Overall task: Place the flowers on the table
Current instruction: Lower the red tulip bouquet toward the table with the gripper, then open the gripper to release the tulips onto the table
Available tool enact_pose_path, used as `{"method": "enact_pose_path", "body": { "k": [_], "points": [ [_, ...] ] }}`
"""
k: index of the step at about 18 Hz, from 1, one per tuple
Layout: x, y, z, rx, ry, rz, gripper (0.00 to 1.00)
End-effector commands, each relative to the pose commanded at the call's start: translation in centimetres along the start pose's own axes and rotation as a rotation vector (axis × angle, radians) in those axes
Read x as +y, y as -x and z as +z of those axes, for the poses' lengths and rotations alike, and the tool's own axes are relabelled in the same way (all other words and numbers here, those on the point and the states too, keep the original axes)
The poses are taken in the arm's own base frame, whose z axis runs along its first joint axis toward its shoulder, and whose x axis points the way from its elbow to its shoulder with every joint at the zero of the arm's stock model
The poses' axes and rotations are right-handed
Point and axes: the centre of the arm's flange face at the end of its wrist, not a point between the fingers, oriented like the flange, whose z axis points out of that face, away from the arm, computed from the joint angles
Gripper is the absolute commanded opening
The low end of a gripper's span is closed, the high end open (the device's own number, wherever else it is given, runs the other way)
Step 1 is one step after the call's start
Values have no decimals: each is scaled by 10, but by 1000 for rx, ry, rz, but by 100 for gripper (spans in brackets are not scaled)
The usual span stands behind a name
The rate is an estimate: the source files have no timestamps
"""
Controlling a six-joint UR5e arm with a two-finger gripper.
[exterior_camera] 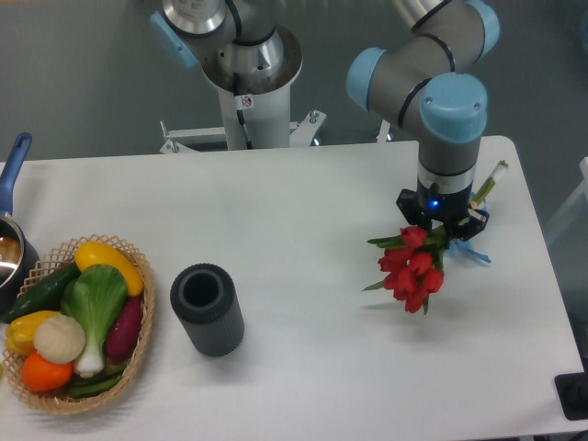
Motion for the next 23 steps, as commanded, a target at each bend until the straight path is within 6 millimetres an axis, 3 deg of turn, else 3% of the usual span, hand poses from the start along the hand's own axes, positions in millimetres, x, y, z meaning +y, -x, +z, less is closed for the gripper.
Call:
{"method": "enact_pose_path", "body": {
  "k": [9, 12, 17, 22, 23],
  "points": [
    [-32, -6, 8, 0, -12, -55, 41],
    [-47, -8, 23, 14, -13, -58, 42],
    [-65, -9, 33, 21, -14, -39, 61],
    [-64, -12, 34, 27, -14, -71, 98],
    [-63, -13, 32, 26, -16, -71, 100]
  ]
}}
